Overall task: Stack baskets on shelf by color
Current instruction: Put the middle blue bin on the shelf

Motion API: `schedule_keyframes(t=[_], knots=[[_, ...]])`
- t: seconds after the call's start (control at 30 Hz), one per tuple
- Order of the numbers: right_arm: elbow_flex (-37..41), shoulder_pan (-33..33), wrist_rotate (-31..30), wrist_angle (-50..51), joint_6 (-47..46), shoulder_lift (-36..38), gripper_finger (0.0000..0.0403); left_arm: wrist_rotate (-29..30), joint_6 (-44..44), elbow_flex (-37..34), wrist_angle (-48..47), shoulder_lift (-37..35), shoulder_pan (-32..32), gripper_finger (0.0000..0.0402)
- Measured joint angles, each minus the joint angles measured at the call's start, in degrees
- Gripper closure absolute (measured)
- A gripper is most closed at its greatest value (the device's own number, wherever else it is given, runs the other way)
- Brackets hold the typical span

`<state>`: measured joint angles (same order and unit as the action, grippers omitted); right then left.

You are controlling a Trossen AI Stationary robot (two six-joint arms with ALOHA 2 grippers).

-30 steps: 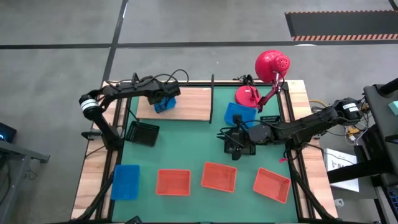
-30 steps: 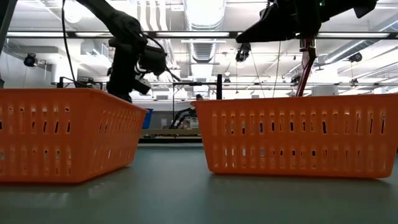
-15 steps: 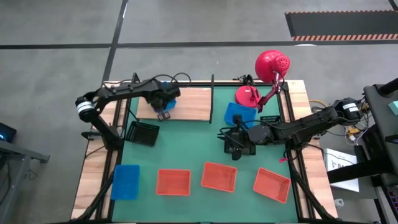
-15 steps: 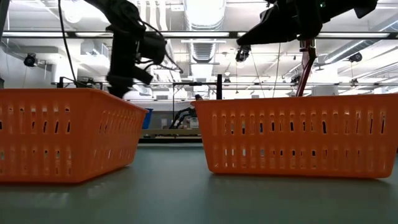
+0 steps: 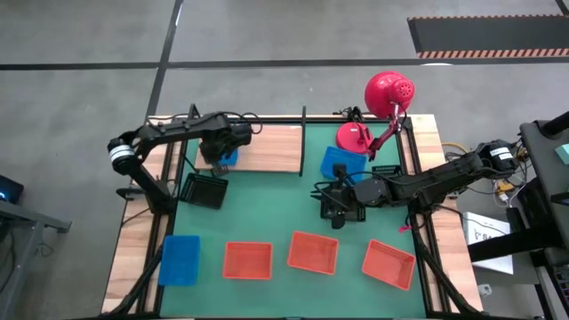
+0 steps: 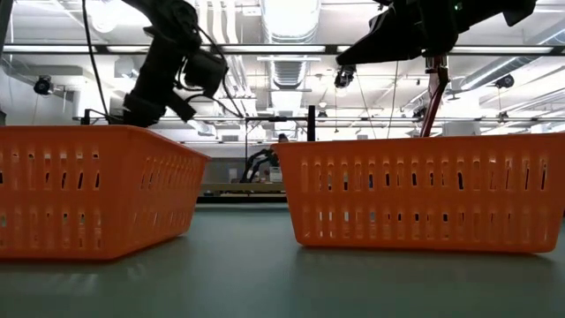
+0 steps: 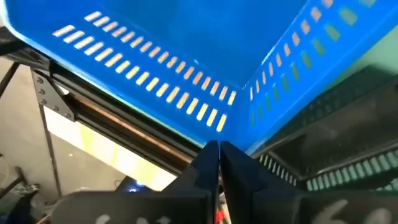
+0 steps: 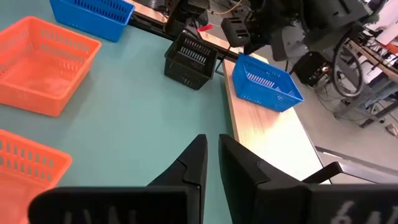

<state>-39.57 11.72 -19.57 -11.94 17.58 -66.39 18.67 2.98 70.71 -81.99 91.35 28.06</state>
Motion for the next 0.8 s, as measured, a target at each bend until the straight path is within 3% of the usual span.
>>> schedule_keyframes(t=[0.2,0.47,0.67,0.8], knots=[[0.0,0.0,0.0,0.0,0.1,0.0,0.0371,-3.1,2.8,5.9,2.4,-0.4,-2.9,0.0402],[0.0,0.0,0.0,0.1,0.0,0.0,0.0371,-8.5,1.3,5.8,24.1,0.8,-5.3,0.0402],[0.0,0.0,0.0,1.1,-0.3,0.0,0.0371,0.6,1.2,4.1,24.3,3.5,-5.2,0.0402],[0.0,0.0,0.0,1.2,-0.5,0.0,0.0371,2.5,1.2,4.1,24.1,4.1,-5.0,0.0402]])
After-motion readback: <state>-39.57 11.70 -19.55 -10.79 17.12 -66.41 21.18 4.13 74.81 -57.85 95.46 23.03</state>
